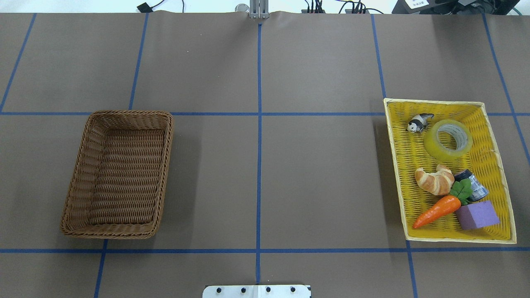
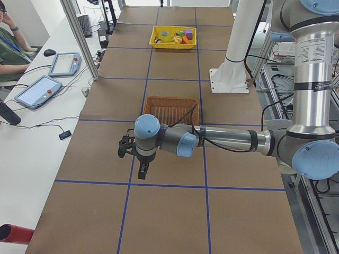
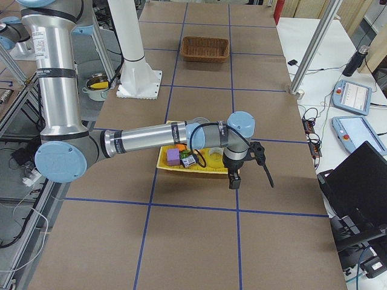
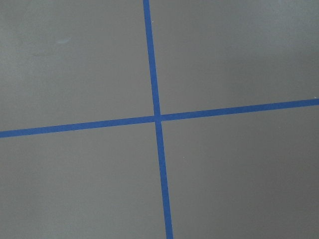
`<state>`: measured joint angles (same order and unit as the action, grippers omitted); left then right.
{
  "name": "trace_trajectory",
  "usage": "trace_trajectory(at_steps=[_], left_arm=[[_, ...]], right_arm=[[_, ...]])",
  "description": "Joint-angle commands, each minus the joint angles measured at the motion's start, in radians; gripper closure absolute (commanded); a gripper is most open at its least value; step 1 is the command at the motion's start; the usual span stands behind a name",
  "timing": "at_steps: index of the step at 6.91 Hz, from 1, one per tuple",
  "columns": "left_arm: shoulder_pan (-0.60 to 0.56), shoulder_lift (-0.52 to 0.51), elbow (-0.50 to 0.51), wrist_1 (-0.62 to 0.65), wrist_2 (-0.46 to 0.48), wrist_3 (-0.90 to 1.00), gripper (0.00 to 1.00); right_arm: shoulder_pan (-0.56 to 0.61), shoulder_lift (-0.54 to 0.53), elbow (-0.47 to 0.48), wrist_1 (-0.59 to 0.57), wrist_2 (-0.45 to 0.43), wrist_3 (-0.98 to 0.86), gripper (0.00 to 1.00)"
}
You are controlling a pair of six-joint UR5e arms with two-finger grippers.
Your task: Move tape to another basket
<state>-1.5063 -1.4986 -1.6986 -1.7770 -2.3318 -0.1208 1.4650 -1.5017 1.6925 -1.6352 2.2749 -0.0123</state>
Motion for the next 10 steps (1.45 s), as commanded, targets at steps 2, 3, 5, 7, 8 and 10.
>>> trace_trajectory(at_steps=[2,3,5,7,8,10], left_arm=[[-0.008,0.0,-0.013,0.001,0.006,0.0,0.02],[-0.006,0.0,-0.042,0.001,0.008,-0.005,0.02],[0.0,-0.009,-0.068,-0.006,0.005,-0.008,0.02],[0.001,-0.005,-0.078,-0.004,0.005,-0.01,0.02],[0.002,-0.005,-0.078,-0.004,0.005,-0.008,0.02],[0.002,-0.003,-0.078,-0.004,-0.004,-0.01,0.02]], right_arm=[[0.009,0.006,0.021,0.006,0.0,0.002,0.0],[0.008,0.015,0.022,0.011,-0.003,0.0,0.0],[0.0,0.107,0.032,0.008,-0.011,0.006,0.0],[-0.093,0.164,0.023,0.041,0.0,0.07,0.0],[-0.13,0.158,0.03,0.128,0.002,0.13,0.0],[-0.257,0.153,0.007,0.182,0.012,0.15,0.0]])
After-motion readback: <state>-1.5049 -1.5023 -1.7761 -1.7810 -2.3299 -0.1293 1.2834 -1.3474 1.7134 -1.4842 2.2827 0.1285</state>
